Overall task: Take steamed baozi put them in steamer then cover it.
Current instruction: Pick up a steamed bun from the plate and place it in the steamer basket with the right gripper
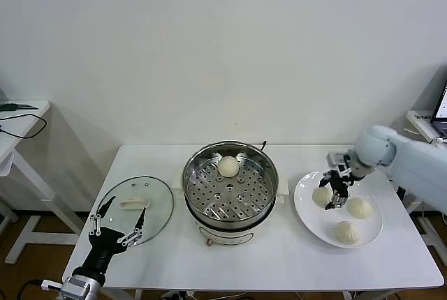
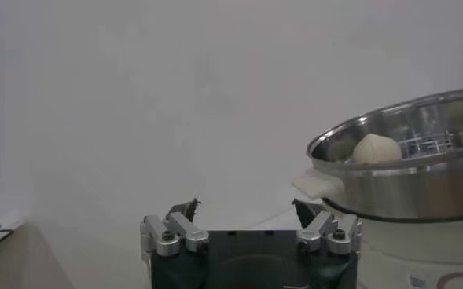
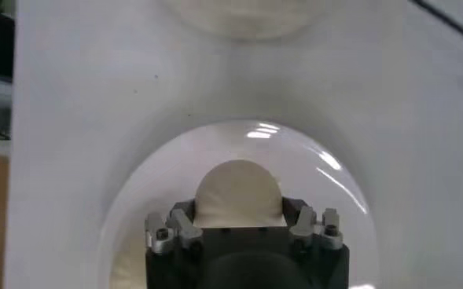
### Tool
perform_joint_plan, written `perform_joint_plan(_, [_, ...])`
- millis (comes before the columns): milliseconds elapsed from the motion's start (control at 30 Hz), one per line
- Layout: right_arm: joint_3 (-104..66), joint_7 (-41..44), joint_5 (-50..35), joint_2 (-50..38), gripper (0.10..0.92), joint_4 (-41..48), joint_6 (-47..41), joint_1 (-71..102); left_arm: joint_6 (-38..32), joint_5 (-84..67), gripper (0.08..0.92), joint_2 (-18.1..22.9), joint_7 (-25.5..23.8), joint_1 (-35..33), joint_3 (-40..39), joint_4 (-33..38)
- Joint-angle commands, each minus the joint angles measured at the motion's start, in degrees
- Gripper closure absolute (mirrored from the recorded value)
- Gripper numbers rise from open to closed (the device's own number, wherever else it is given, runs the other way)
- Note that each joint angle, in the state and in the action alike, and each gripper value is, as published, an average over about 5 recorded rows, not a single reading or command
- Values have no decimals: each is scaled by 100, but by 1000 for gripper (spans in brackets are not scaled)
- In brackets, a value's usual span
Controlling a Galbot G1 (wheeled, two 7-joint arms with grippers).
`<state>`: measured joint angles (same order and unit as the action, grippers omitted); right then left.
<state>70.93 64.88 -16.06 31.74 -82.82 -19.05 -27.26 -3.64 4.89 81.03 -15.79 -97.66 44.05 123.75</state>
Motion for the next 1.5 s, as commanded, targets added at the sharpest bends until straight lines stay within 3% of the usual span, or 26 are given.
perform_joint_plan(33, [2030, 54, -1498, -209, 305, -993, -480, -2740, -3, 1, 177, -8, 1, 8, -15, 2])
perform_joint_plan(333, [2339, -479, -2704, 722, 304, -1866, -1364, -3712, -11, -15, 177, -53, 1, 22, -12, 68])
perform_joint_plan(600, [1574, -1208, -3289, 2171, 306, -1581, -2063, -2914, -16, -22, 177, -45, 11, 22, 38, 100])
perform_joint_plan(867, [1254, -1466, -3206, 3346, 311, -927, -2344, -2077, -10, -38, 177, -31, 18, 81, 134, 47])
perform_joint_plan(1500, [792, -1275, -2160, 4613, 313, 1190, -2251, -572, -27, -35, 177, -7, 22, 160, 197, -42])
